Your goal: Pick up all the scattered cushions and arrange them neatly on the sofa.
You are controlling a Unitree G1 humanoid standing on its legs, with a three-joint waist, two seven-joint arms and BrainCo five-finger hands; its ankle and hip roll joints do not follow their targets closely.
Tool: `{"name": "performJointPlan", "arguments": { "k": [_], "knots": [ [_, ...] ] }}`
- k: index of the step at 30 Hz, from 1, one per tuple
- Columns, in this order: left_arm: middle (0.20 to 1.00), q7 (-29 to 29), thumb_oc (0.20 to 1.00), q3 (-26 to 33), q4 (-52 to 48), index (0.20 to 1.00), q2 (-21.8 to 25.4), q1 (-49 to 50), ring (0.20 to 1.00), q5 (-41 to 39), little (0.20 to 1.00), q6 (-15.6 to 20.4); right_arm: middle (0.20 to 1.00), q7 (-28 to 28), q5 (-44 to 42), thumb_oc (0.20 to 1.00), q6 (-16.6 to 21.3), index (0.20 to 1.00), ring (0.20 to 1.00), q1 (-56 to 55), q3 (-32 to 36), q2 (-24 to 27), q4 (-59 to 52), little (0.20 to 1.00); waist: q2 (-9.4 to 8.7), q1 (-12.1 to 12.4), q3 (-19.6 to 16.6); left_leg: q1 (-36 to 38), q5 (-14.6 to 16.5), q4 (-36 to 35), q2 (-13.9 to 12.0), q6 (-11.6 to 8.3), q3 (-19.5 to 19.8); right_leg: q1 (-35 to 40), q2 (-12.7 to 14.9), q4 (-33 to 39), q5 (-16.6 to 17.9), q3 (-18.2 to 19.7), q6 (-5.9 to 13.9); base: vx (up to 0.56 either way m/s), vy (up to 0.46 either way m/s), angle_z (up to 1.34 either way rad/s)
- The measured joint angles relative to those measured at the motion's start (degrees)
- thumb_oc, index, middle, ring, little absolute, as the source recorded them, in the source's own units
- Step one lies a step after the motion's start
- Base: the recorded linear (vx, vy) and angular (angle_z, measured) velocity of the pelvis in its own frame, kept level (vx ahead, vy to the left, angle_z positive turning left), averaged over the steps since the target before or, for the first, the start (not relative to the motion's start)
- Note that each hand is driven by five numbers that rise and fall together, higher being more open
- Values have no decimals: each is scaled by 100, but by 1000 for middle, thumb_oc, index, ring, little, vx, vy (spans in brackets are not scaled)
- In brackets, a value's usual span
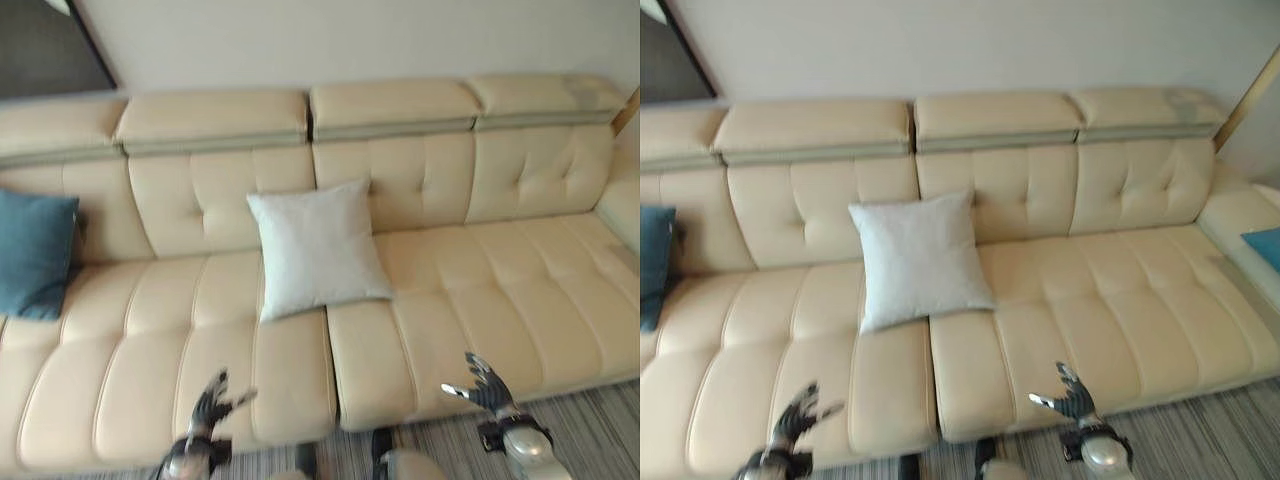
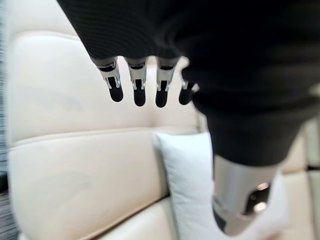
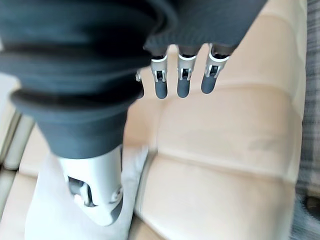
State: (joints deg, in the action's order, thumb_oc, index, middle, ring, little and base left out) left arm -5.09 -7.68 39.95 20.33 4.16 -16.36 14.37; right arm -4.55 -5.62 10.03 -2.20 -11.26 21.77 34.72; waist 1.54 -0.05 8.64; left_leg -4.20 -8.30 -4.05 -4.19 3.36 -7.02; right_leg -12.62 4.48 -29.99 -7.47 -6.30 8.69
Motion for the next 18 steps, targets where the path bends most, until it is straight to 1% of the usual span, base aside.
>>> {"name": "performJointPlan", "arguments": {
  "k": [1,2,3,4,5,6,7,8,9,10,11,12,13,14,15,16,18],
  "knots": [
    [1000,-2,1000,11,-15,1000,16,2,1000,0,1000,14,1000,-4,-1,1000,6,1000,1000,28,29,0,-35,1000,8,30,8,-6,-25,25,-9,-35,24,244,51,-2,-112,39,136,-232,-220,10],
    [1000,-19,1000,47,-46,1000,-3,30,1000,0,1000,13,1000,-18,0,1000,19,1000,1000,29,74,1,-62,1000,-79,78,-8,-69,-142,104,12,-140,68,484,64,-112,-261,64,152,-205,-241,19],
    [1000,-42,1000,77,-145,1000,-5,66,1000,0,1000,9,1000,-44,-1,1000,38,1000,1000,-28,133,5,-123,1000,-82,107,2,-112,-214,100,2,-234,160,783,52,118,-423,61,69,-260,-214,38],
    [1000,-60,1000,101,-301,1000,-2,112,1000,-3,1000,28,1000,-72,-5,1000,92,1000,1000,-65,167,-17,-149,1000,-156,176,19,-229,-297,121,9,-343,262,1237,-5,962,-650,-40,-114,-385,-215,41],
    [1000,-98,1000,115,-82,1000,-171,57,1000,-39,1000,96,1000,-122,-19,1000,73,1000,1000,-40,185,-1,0,1000,-23,318,45,-546,-613,114,-238,-660,406,1585,-435,2264,-278,-35,-709,-320,-151,25],
    [1000,-108,1000,90,-104,1000,-223,125,1000,-57,1000,98,1000,-122,-26,1000,79,1000,1000,-39,176,27,-88,1000,39,397,74,-723,-816,128,-389,-937,419,1486,-586,2422,-92,-1,-928,-334,-101,2],
    [1000,-112,1000,66,-98,1000,-272,257,1000,-65,1000,84,1000,-130,-31,1000,85,1000,1000,-3,181,51,-153,1000,112,395,134,-885,-1064,141,-533,-1086,490,1349,-739,2402,9,-29,-1031,-212,-43,-1],
    [1000,-111,1000,13,-23,1000,-279,301,1000,-70,1000,31,1000,-152,-42,1000,87,1000,1000,26,182,63,-139,1000,57,380,178,-970,-1174,204,-533,-1245,499,1261,-740,2384,96,-115,-1143,-316,-63,5],
    [1000,-112,1000,-78,12,1000,-275,354,1000,-70,1000,7,1000,-161,-83,1000,84,1000,1000,-28,187,106,-150,1000,-13,376,190,-972,-1175,292,-445,-1259,494,1159,-711,2324,147,-135,-1209,-260,-46,14],
    [1000,-95,1000,-143,8,1000,-280,383,1000,-61,1000,3,1000,-169,-164,1000,82,1000,1000,-126,283,155,-235,1000,-97,296,236,-961,-1027,430,-313,-1278,518,1100,-630,2346,241,-189,-1284,-241,-35,9],
    [1000,-92,1000,-130,8,1000,-273,404,1000,-60,1000,-2,1000,-182,-231,1000,82,1000,1000,-183,336,159,-316,1000,-269,221,246,-931,-544,648,-144,-1178,528,1031,-499,2404,348,-160,-1303,-173,-13,9],
    [1000,-93,1000,-111,3,1000,-243,379,1000,-61,1000,-1,1000,-199,-238,1000,96,1000,1000,-224,356,171,-392,1000,-375,142,250,-799,-93,854,56,-1094,548,1044,-391,2541,535,-124,-1300,-144,6,3],
    [1000,-94,1000,-108,3,1000,-238,283,1000,-63,1000,0,1000,-221,-239,1000,104,1000,1000,-219,400,187,-371,1000,-456,13,297,-532,296,1041,224,-984,694,1048,-311,2708,706,-111,-1272,-85,24,2],
    [1000,-88,1000,-108,-9,1000,-255,225,1000,-64,1000,1,1000,-227,-247,1000,98,1000,1000,-252,463,183,-373,1000,-461,-91,303,-202,495,997,270,-957,762,1043,-317,2809,810,-65,-1246,-23,54,-1],
    [1000,-77,1000,-109,-49,1000,-255,188,1000,-63,1000,1,1000,-225,-260,1000,100,1000,1000,-262,507,169,-379,1000,-445,-144,298,91,627,824,294,-906,829,1045,-339,2898,858,-7,-1232,39,61,-18],
    [1000,-61,1000,-113,-203,1000,-266,150,1000,-62,1000,7,1000,-227,-346,1000,104,1000,1000,-308,567,163,-380,1000,-398,-247,299,491,733,403,320,-735,850,1048,-409,3080,979,101,-1081,51,47,-29],
    [1000,-56,1000,-117,-295,1000,-273,130,1000,-54,1000,15,1000,-229,-455,1000,113,1000,1000,-219,625,148,-357,1000,-255,-250,307,735,820,-12,239,-497,952,1040,-510,3253,1141,182,-961,52,35,-34]
  ]
}}
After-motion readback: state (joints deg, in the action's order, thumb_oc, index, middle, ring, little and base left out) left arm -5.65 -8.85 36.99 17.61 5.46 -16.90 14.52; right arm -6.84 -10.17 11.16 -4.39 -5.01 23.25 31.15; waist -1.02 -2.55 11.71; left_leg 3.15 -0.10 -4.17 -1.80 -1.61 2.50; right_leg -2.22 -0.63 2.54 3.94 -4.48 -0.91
